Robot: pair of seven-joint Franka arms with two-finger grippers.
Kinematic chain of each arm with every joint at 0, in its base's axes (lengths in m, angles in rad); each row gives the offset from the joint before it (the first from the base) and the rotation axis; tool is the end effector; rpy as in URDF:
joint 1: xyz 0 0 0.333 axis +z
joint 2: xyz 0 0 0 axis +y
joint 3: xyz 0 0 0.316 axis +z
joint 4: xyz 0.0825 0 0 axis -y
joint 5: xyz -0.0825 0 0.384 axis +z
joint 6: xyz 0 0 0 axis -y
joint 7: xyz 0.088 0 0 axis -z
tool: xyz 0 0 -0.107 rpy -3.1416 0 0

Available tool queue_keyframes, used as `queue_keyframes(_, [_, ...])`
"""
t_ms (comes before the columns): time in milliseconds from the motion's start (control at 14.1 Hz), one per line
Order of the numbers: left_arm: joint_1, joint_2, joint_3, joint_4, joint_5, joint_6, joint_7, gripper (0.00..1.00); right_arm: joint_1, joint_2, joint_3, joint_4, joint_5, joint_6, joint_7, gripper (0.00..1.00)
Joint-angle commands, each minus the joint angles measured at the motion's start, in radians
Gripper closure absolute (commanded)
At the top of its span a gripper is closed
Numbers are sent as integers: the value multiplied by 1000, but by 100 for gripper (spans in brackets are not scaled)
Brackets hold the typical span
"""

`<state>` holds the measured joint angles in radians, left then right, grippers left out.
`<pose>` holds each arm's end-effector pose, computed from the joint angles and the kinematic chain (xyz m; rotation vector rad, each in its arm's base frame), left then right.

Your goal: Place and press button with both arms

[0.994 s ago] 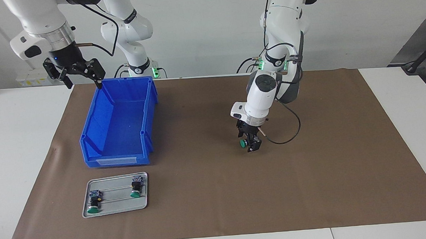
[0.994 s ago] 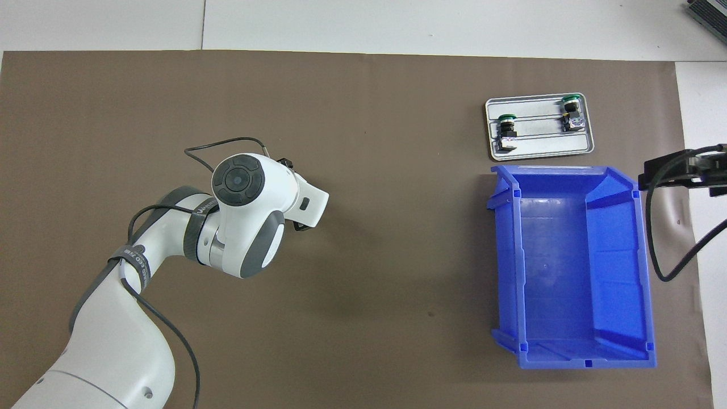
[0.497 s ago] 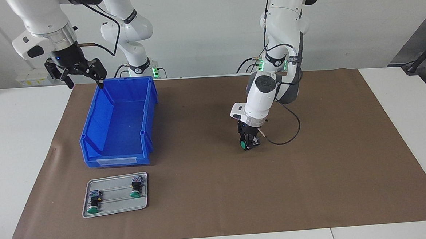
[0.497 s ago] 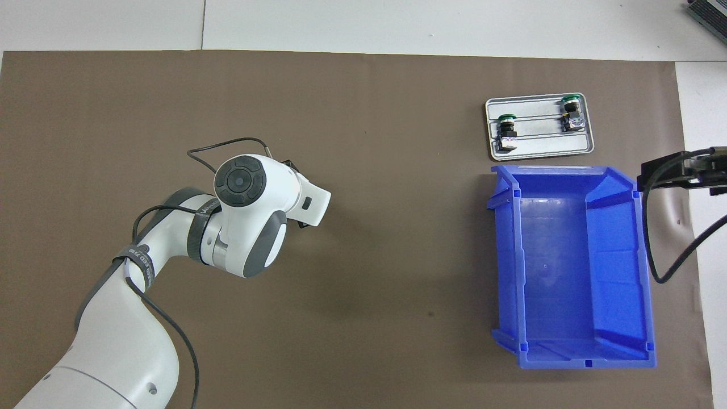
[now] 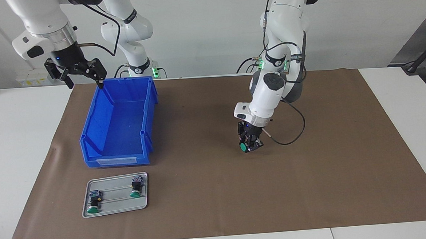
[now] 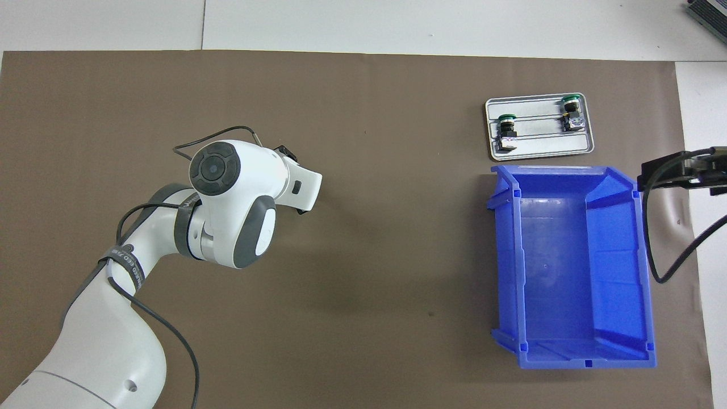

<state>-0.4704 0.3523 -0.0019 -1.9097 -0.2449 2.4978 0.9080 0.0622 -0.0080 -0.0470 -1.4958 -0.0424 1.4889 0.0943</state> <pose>0.5754 -0.2922 0.3363 2.4750 -1.6955 0.4009 0.5439 0.0033 0.6569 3.0972 -0.1280 0.0052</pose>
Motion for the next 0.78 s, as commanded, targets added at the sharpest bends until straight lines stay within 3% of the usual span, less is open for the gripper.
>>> queue_keyframes(0, [76,-52,-17,-31,-118,-64,157,100,-5,-4,2,-9,-5,5,4,0])
queue_keyframes(284, [183,-90,-7,-54,-529,-186,565,100,-13,-7,1,-15,41,5,84,0])
queue_keyframes(568, [256,-148,-7,-176,-883,-203,909,100,-24,-21,-5,-46,41,10,79,0])
queue_keyframes(710, [314,-183,-9,-236,-980,-276,1047,100,-25,-21,-5,-46,41,11,79,0])
